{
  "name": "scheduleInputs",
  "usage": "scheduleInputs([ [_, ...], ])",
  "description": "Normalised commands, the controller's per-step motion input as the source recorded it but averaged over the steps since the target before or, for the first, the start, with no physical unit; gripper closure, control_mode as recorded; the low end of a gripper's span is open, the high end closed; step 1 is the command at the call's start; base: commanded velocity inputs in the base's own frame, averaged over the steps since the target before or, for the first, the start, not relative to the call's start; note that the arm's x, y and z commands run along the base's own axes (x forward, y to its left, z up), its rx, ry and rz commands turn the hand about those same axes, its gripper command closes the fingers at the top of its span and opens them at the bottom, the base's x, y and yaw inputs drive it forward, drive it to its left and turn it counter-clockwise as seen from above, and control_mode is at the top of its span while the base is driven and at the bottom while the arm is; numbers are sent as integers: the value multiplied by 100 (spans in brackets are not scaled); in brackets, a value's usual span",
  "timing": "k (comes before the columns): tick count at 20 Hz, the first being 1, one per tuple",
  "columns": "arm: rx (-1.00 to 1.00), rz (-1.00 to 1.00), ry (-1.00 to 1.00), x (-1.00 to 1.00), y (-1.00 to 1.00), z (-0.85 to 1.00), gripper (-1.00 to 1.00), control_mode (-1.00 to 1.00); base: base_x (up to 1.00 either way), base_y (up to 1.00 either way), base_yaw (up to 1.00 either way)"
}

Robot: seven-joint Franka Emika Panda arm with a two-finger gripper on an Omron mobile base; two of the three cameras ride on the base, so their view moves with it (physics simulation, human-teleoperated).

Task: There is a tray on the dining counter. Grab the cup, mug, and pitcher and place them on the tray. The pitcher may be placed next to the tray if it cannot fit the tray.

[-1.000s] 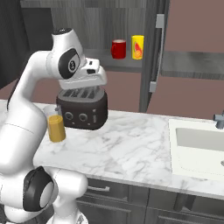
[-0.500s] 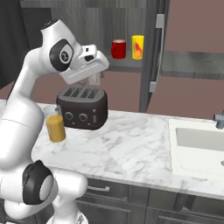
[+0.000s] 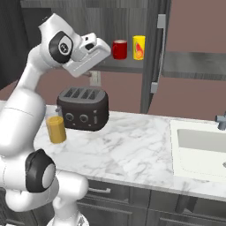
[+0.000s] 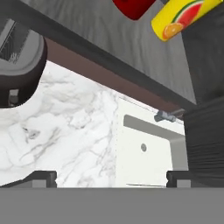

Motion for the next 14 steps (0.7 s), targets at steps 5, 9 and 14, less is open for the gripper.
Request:
scheduleInputs([
  [5, -1, 0, -4, 41, -7, 23, -100, -100, 0, 0, 0],
  [9, 0, 0, -3, 43, -8, 18, -100, -100, 0, 0, 0],
  [14, -10, 0, -10, 33, -7, 10, -100, -100, 0, 0, 0],
])
